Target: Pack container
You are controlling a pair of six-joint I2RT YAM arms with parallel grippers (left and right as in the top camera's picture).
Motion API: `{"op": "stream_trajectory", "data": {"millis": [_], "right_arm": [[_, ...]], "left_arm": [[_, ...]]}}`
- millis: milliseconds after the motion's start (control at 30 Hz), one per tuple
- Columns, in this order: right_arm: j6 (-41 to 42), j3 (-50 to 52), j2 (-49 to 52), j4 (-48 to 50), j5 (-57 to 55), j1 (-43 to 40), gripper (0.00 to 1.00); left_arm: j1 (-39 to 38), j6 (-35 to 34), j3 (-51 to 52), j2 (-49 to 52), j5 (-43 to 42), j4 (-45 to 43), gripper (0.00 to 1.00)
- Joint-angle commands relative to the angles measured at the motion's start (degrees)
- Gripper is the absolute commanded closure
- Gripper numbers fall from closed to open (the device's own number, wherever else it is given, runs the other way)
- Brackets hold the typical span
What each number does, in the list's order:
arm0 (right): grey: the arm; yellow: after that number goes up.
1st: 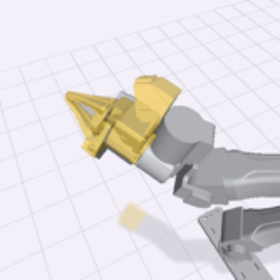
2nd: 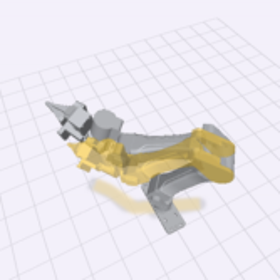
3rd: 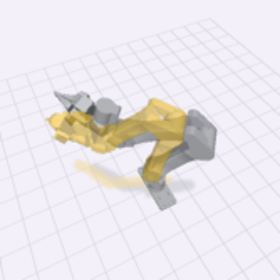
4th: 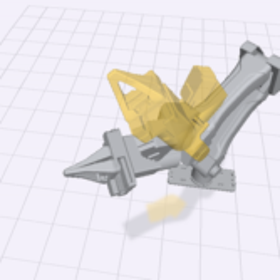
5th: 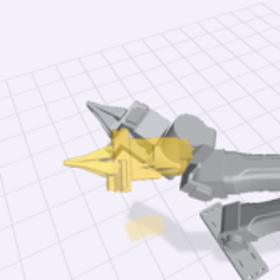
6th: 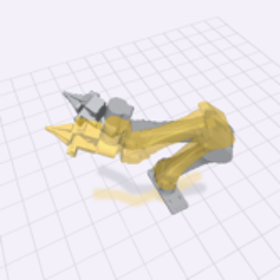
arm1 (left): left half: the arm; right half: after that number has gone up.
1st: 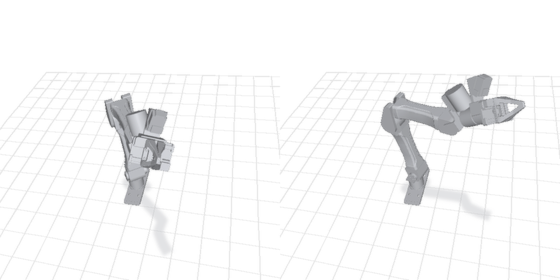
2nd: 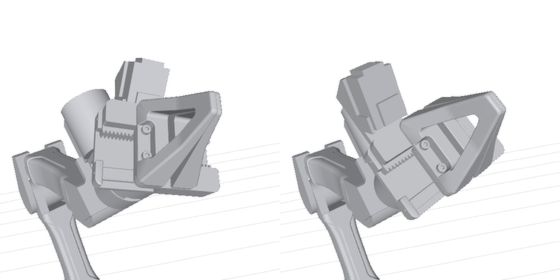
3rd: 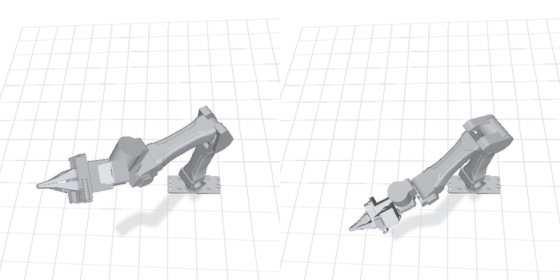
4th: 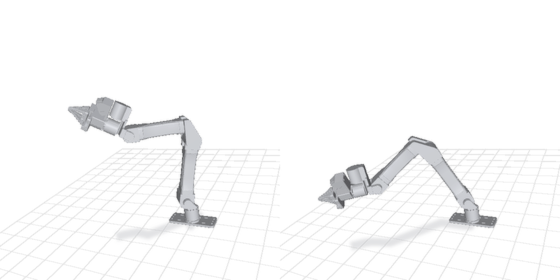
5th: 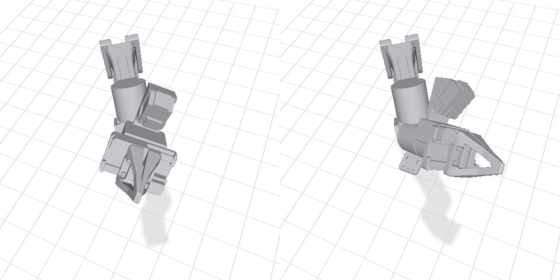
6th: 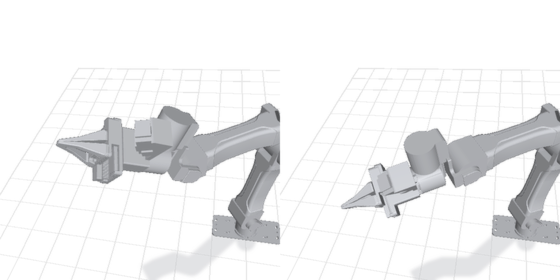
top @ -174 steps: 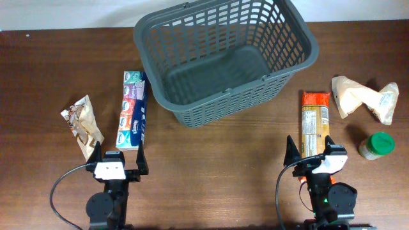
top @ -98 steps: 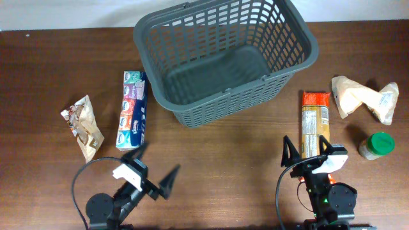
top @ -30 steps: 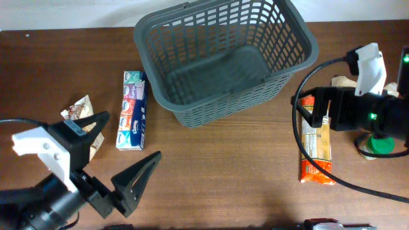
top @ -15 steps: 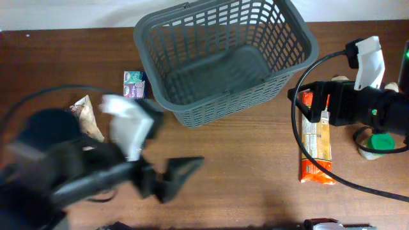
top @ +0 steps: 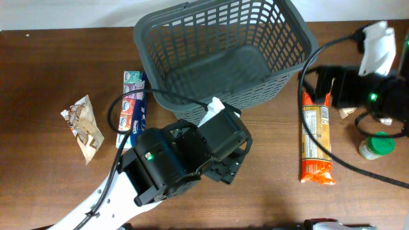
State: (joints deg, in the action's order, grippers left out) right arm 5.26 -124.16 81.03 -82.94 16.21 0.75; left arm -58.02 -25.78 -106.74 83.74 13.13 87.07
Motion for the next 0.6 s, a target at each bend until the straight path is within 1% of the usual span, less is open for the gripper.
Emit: {"op": "stream_trajectory", "data": {"millis": [0, 133, 167, 233, 367, 467, 567], "right_arm": [[1.51, -3.65, 2.78, 4.44, -2.64, 0.37, 0.01], [1.64, -7.61, 8.41, 8.90, 3.91, 0.37, 0.00], [1.70, -8.63, 10.73, 9.79, 5.97, 0.37, 0.01], [2.29, -9.62, 14.21, 10.38, 6.51, 0.37, 0.03], [1.99, -9.68, 19.85, 9.22, 6.84, 0.37, 0.03], [-0.66, -9.68, 23.76, 7.69, 10.99, 0.61, 0.03], [-3.76, -9.66, 26.62, 5.73, 12.28, 1.86, 0.07]], "left_arm": [[-0.22, -3.10, -0.46, -0.61, 2.73, 0.26, 0.00], [-0.22, -3.08, -0.46, -0.61, 2.71, 0.63, 0.01], [-0.22, -3.08, -0.46, -0.61, 2.73, 0.63, 0.01], [-0.22, -3.08, -0.44, -0.57, 2.73, 0.66, 0.01], [-0.22, -3.08, -0.44, -0.37, 2.73, 0.61, 0.01], [-0.22, -3.08, -0.44, -0.37, 2.73, 0.61, 0.00], [-0.22, -3.10, -0.44, -0.37, 2.71, 0.33, 0.01]]}}
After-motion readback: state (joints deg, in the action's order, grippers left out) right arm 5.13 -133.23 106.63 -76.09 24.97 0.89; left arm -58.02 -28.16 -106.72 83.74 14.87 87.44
